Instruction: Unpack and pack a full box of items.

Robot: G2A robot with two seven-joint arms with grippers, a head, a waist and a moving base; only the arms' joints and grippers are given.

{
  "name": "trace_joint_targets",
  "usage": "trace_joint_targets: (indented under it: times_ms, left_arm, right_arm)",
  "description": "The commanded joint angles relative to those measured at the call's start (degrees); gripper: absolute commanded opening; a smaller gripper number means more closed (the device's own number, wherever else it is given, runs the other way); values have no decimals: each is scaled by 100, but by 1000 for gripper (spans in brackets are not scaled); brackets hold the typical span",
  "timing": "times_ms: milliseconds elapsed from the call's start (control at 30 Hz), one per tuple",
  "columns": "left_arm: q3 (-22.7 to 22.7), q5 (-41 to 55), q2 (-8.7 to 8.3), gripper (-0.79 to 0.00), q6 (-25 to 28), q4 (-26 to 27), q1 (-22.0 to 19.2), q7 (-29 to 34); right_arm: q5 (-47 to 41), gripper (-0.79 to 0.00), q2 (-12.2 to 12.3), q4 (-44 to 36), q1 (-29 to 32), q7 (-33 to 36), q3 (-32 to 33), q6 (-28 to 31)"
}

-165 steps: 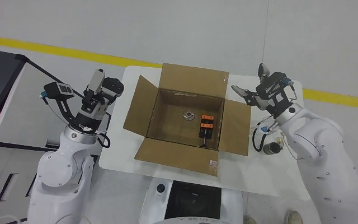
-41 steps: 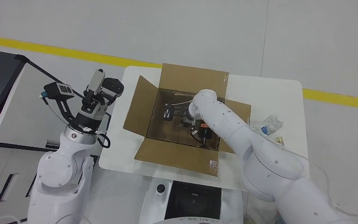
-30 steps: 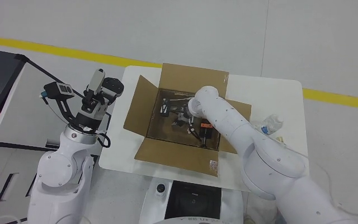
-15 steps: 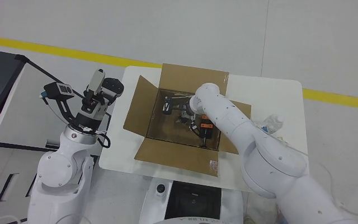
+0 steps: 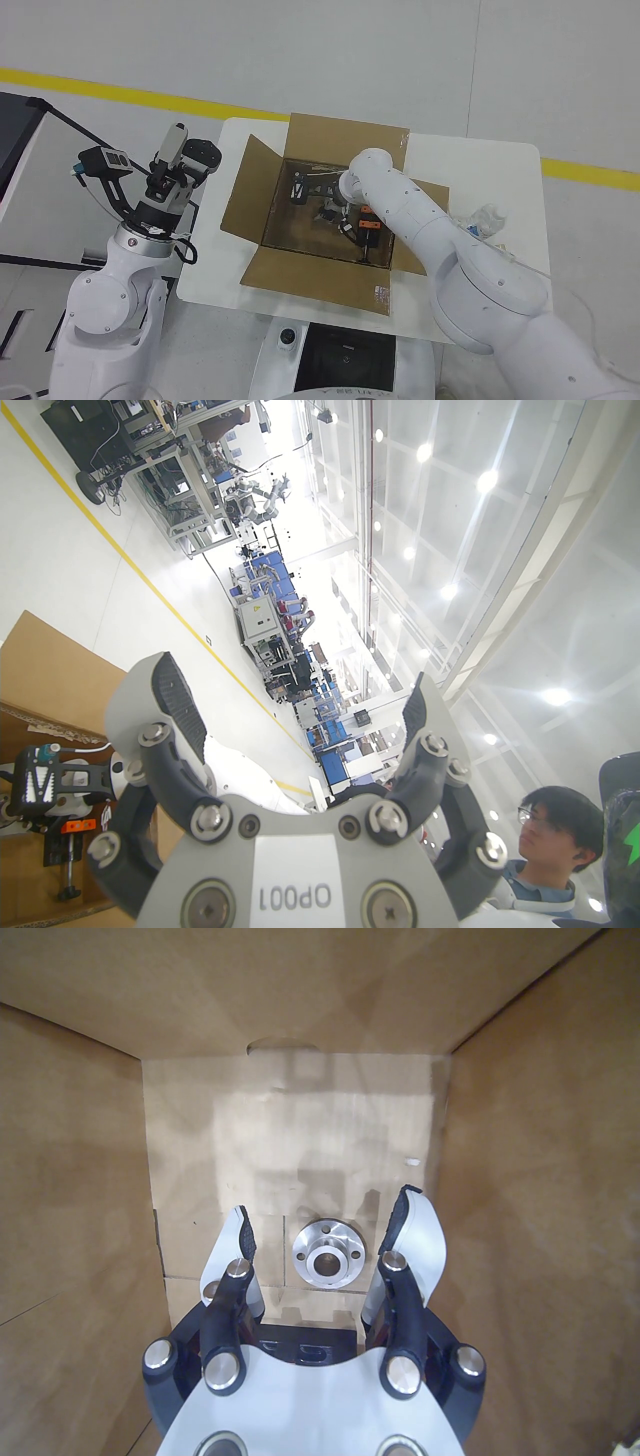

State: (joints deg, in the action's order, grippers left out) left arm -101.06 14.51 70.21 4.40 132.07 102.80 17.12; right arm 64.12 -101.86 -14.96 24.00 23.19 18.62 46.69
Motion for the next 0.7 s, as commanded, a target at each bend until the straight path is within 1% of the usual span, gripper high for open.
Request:
trace_joint_targets:
  times_ms: [0, 567, 600, 633, 667]
  left_arm:
    - [0, 0, 0, 0, 0, 0, 0, 0]
    - [0, 0, 0, 0, 0, 0, 0, 0]
    - [0, 0, 0, 0, 0, 0, 0, 0]
    - [0, 0, 0, 0, 0, 0, 0, 0]
    - [0, 0, 0, 0, 0, 0, 0, 0]
  right_arm:
    - [0, -308, 0, 0, 0, 0, 0, 0]
    - [0, -308, 0, 0, 0, 0, 0, 0]
    - [2, -92, 2, -8, 16, -11, 1, -27]
    - [15, -123, 11, -37, 38, -31, 7, -93]
    - [26, -197, 24, -66, 52, -25, 11, -66]
